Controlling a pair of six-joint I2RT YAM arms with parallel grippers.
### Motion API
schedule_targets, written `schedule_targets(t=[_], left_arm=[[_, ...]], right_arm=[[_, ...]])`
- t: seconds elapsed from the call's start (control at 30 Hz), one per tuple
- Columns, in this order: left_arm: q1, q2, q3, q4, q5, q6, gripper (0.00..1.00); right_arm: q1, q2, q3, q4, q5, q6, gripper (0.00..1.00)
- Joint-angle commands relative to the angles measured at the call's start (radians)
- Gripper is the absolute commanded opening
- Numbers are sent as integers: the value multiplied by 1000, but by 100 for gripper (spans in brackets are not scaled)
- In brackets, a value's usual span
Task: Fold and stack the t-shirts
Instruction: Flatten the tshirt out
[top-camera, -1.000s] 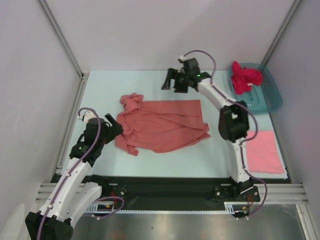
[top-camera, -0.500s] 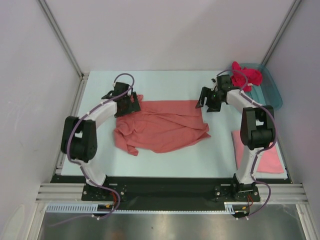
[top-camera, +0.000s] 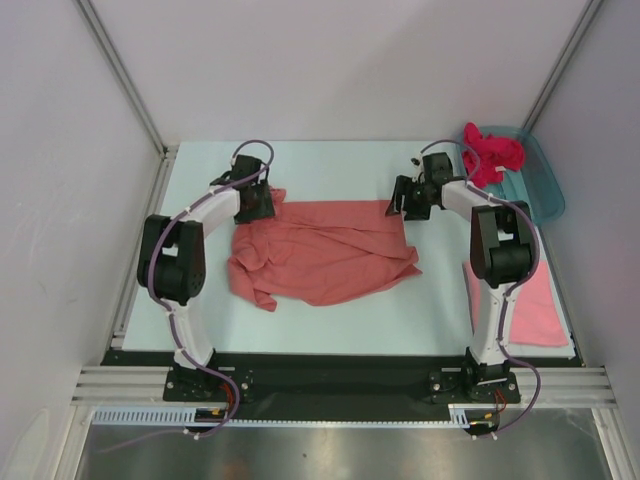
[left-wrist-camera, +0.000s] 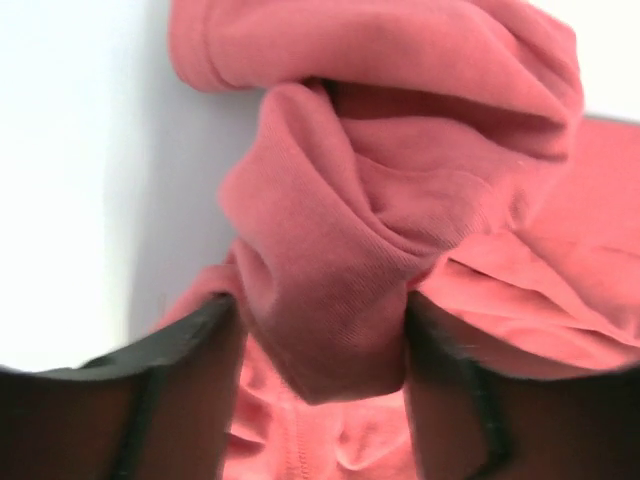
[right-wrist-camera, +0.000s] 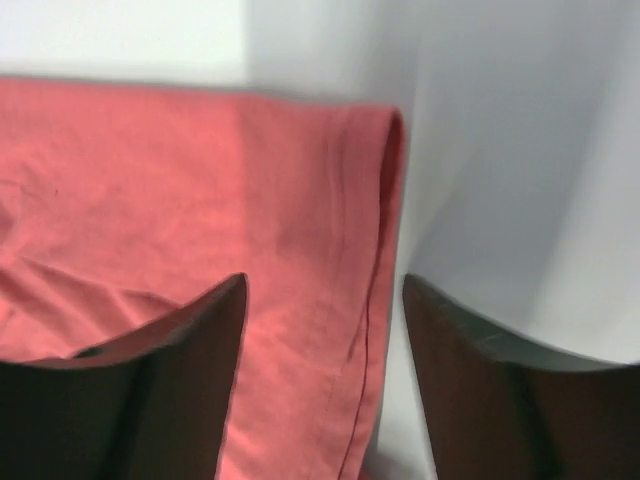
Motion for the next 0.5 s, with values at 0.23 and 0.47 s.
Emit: schedule_targets(t=[0.23,0.47], left_arm=[[50,-82,58,-31,30,31,6],[51,-459,4,14,130,78,0]], right_arm=[[50,28,27,118,121,78,25],[66,-280,-129,198,269,126,0]])
